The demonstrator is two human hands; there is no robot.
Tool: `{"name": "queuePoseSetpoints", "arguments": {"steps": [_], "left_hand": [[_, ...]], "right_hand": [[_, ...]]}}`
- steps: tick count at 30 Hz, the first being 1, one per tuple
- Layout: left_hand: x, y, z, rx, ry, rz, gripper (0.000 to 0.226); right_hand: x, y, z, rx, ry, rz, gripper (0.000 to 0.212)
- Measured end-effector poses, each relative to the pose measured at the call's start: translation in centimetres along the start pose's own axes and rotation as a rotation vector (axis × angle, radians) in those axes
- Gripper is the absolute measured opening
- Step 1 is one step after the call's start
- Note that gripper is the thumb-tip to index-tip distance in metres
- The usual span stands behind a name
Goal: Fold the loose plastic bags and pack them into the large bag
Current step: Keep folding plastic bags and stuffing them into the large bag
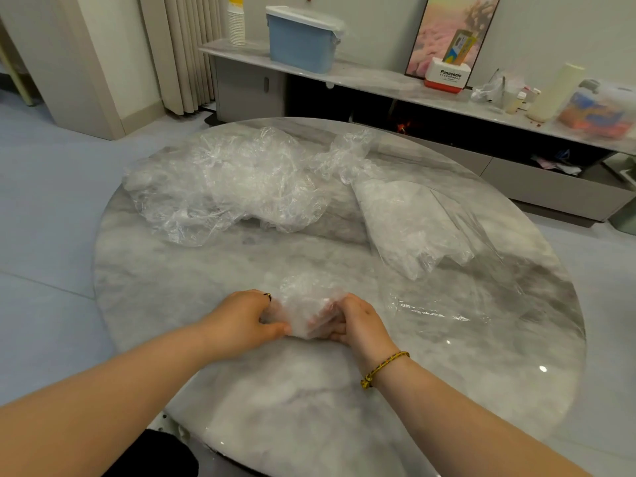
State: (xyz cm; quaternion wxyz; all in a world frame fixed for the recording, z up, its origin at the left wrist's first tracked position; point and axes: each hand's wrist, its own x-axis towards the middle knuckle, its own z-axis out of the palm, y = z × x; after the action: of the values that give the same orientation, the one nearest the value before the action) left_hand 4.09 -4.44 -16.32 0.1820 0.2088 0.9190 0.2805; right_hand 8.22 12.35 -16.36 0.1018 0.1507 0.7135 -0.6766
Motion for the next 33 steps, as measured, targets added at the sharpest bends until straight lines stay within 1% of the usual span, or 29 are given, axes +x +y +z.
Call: {"name": "queuePoseSetpoints", "arguments": {"steps": [1,2,4,5,7,8,10,11,12,13,14,16,17,18,19,21,22,23,24,25,26,28,29,30,33], "left_hand": [[0.0,0.2,0.1,-0.043,0.022,-0.042,0.034],[0.0,0.3,0.1,-0.076,0.049,-0.063,0.028],[0.1,0.3,0.1,-0.148,0.075,-0.097,0.033],[0.1,0.3,0.1,-0.188,0.078,-0.101,0.030],[0.2,0.4,0.1,-0.198,0.089,-0.116,0.010],[0.1,0.6,0.0,-0.174,0.100,-0.129,0.015],[0.2,1.0,-0.1,-0.104,0.128,-0.148,0.040],[0.1,1.2,0.0,-0.042,0.164,-0.156,0.048],[0.1,1.4,0.1,0.049,0.240,-0.140,0.053],[0.2,1.4,0.2,0.159,0.348,-0.086,0.053],[0.3,1.3,0.6,0.250,0.457,0.009,0.050],[0.6,1.0,1.7,0.348,0.588,0.215,0.047],[0.7,1.1,2.1,0.391,0.590,0.293,0.046],[0.7,1.3,2.4,0.437,0.554,0.334,0.045],[0.8,1.2,2.9,0.490,0.482,0.333,0.046],[0.7,1.5,3.2,0.545,0.322,0.253,0.052],[0.7,1.7,3.1,0.553,0.251,0.189,0.061],[0.7,1.9,2.9,0.543,0.178,0.116,0.076],[0.9,1.6,3.1,0.523,0.128,0.083,0.091],[1.1,1.3,3.2,0.503,0.116,0.060,0.100],[1.1,1.0,3.4,0.478,0.104,0.038,0.104],[1.3,0.9,3.5,0.491,0.095,0.034,0.106],[1.4,0.8,3.7,0.497,0.094,0.038,0.106],[1.3,0.8,3.7,0.500,0.096,0.037,0.106],[1.4,0.7,3.8,0.491,0.075,0.023,0.104]], "right_hand": [[0.0,-0.3,0.0,0.013,0.011,0.011,0.029],[0.1,-0.3,0.1,0.005,0.028,0.014,0.026],[0.1,-0.7,0.4,-0.003,0.044,0.012,0.017],[0.1,-0.9,0.7,-0.023,0.049,0.008,0.013],[0.1,-0.8,1.0,-0.115,0.079,0.002,0.018],[0.3,-0.5,1.0,-0.148,0.098,0.012,0.022],[0.8,0.0,1.0,-0.181,0.145,0.044,0.025],[1.0,0.3,0.9,-0.206,0.169,0.051,0.025],[1.3,0.4,0.8,-0.250,0.190,0.048,0.025],[1.5,0.4,0.8,-0.283,0.201,0.049,0.024],[1.6,0.4,0.8,-0.310,0.204,0.050,0.022],[1.7,0.3,0.8,-0.366,0.199,0.038,0.013],[1.5,0.1,0.8,-0.388,0.198,0.025,0.012],[1.3,-0.2,0.9,-0.420,0.203,0.003,0.017],[1.1,-0.4,1.0,-0.447,0.210,-0.022,0.026],[0.9,-0.6,1.1,-0.539,0.205,-0.083,0.044],[0.8,-0.4,1.2,-0.653,0.198,-0.127,0.050],[0.7,-0.3,1.3,-0.815,0.209,-0.205,0.052],[0.7,0.1,1.4,-0.973,0.237,-0.330,0.051],[1.0,0.4,1.5,-1.078,0.247,-0.458,0.051],[1.1,0.6,1.6,-1.147,0.212,-0.517,0.060],[1.5,1.1,1.5,-1.233,0.037,-0.424,0.085],[1.7,1.4,1.3,-1.270,-0.031,-0.364,0.092],[1.9,1.4,0.9,-1.288,-0.062,-0.344,0.095],[2.4,1.3,0.4,-1.336,-0.086,-0.325,0.094]]}}
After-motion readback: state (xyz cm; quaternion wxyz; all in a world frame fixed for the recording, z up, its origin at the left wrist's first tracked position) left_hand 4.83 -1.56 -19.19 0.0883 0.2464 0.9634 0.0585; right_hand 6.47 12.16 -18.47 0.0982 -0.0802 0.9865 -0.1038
